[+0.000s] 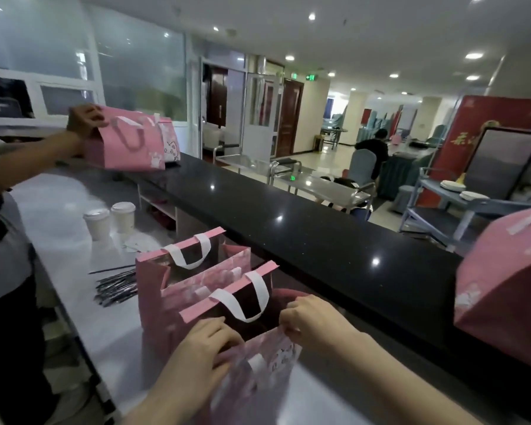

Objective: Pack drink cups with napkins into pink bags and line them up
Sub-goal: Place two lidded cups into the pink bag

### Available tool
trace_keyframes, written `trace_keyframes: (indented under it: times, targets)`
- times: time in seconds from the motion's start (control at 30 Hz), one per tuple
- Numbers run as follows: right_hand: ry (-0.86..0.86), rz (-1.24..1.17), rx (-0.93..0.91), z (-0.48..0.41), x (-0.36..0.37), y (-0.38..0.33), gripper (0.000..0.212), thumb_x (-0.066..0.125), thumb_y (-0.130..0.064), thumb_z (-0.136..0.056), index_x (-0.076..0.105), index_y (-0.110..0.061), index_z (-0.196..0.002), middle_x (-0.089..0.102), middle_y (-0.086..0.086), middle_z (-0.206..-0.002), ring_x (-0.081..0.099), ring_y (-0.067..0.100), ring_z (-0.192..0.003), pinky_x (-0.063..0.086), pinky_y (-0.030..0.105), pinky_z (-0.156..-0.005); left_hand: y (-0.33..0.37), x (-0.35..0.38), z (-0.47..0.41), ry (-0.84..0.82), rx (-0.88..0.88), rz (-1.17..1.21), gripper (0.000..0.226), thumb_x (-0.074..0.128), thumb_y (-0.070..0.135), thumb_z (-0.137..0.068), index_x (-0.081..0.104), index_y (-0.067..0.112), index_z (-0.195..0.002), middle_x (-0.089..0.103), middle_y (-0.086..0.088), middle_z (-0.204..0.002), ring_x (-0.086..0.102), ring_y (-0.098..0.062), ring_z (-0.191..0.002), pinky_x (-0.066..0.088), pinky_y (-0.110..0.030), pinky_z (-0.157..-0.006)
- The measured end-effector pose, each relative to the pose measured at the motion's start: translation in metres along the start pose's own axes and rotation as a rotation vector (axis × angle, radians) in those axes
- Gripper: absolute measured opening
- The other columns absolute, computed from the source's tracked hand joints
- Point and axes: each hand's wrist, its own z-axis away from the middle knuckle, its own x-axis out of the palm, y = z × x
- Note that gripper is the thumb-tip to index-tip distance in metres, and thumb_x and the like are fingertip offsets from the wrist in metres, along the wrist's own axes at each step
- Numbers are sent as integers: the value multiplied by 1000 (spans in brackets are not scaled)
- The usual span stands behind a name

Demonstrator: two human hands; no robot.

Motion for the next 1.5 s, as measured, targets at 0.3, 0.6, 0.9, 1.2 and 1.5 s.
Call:
trace_keyframes:
  times: [0.3, 0.6, 0.9, 1.2, 1.5]
  targets:
    - [-3, -73, 306, 131, 4, 15, 17, 52, -25, -88, 67, -21, -96, 64, -2, -91, 57, 19, -88, 44, 30, -70, 53, 43, -19, -129, 280, 151, 24, 83, 17, -73, 71, 30, -90, 62, 23, -100, 54, -1, -112, 44, -19, -93]
    - [23, -14, 633, 311, -4, 10, 21, 49, -31, -92, 66, -24, -101, 63, -5, -96, 56, 15, -92, 46, 29, -73, 173, 117, -11, -245, 452, 250, 26, 79, 12, -73, 70, 27, -93, 56, 22, -102, 48, 4, -108, 36, -5, -89]
    - [-4, -22, 853, 506, -13, -7, 18, 53, -22, -91, 67, -23, -102, 63, -4, -99, 58, 16, -93, 48, 27, -76, 327, 192, 46, -301, 615, 248, 15, 71, 13, -79, 68, 22, -90, 58, 15, -97, 51, -4, -96, 44, -15, -80]
    - [20, 58, 974, 621, -13, -10, 16, 59, -22, -92, 66, -24, -105, 65, -5, -104, 59, 14, -98, 51, 28, -85, 427, 244, 75, -330, 664, 271, 16, 72, 4, -76, 70, 13, -90, 63, 3, -103, 54, -13, -106, 48, -27, -89]
    - [75, 84, 1093, 672, -11, 17, 19, 53, -24, -94, 62, -27, -112, 65, -5, -111, 57, 15, -100, 41, 27, -88, 478, 289, 50, -382, 724, 327, 18, 71, 1, -73, 65, 15, -84, 58, 8, -90, 54, -10, -89, 51, -29, -76]
